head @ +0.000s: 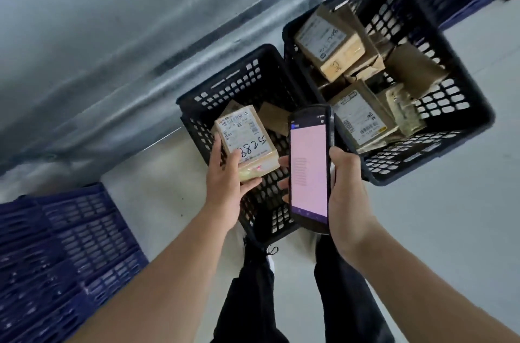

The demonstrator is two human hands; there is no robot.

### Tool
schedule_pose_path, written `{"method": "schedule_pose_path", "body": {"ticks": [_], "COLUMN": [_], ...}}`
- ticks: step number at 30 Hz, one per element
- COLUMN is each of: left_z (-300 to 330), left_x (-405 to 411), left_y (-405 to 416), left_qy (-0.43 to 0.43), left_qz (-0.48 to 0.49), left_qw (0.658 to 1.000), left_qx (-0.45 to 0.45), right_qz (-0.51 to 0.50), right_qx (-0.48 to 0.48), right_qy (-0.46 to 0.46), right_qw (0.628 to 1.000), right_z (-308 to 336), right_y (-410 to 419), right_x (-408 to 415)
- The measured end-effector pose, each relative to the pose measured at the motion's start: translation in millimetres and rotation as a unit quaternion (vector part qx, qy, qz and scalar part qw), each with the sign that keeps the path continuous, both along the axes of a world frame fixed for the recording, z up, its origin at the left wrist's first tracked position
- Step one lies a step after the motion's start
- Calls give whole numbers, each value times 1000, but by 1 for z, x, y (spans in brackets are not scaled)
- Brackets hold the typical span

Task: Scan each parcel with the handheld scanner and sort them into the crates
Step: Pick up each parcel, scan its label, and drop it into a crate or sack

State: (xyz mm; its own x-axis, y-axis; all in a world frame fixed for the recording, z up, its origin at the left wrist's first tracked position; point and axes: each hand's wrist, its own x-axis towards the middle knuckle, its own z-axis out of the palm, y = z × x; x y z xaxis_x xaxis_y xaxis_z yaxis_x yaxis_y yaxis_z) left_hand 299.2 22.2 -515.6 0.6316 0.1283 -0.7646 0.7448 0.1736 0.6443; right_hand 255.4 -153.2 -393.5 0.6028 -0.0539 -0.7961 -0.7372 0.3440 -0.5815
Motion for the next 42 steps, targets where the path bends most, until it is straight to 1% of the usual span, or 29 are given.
{"method": "schedule_pose_path", "body": {"ticks": [5, 8, 12, 15, 19, 23, 25, 28, 31, 34, 38, 42], "left_z": [113, 180, 265, 332, 420, 503, 547, 610, 668, 723, 785, 832], "left_x": [8, 6, -3, -19, -51, -87, -107, -131, -150, -161, -166, -171], "left_y": [9, 13, 17, 21, 17, 10, 7, 9, 15, 28, 47, 61], "left_qy": [-51, -70, -120, -182, -272, -351, -383, -435, -489, -528, -578, -622], "left_qz": [-65, -73, -48, -51, -68, -89, -61, -45, -42, -37, -62, -97], "left_qw": [995, 991, 988, 980, 959, 932, 919, 892, 858, 833, 792, 747], "left_qx": [-61, -85, -81, -68, -36, 25, 65, 117, 151, 164, 189, 212], "right_qz": [-20, -13, 4, 13, 37, 83, 101, 127, 149, 163, 171, 168], "right_qx": [-24, -14, -16, 1, 29, 58, 85, 109, 127, 143, 171, 195], "right_qy": [-40, -61, -103, -150, -195, -243, -268, -307, -351, -382, -407, -419], "right_qw": [999, 998, 995, 989, 980, 965, 954, 937, 916, 898, 881, 871], "right_z": [104, 169, 252, 313, 387, 459, 498, 561, 621, 671, 717, 743], "right_y": [21, 27, 26, 22, 12, -4, -12, -18, -19, -16, -6, 4], "right_x": [-1, -4, -10, -20, -49, -89, -109, -130, -151, -169, -186, -200]}}
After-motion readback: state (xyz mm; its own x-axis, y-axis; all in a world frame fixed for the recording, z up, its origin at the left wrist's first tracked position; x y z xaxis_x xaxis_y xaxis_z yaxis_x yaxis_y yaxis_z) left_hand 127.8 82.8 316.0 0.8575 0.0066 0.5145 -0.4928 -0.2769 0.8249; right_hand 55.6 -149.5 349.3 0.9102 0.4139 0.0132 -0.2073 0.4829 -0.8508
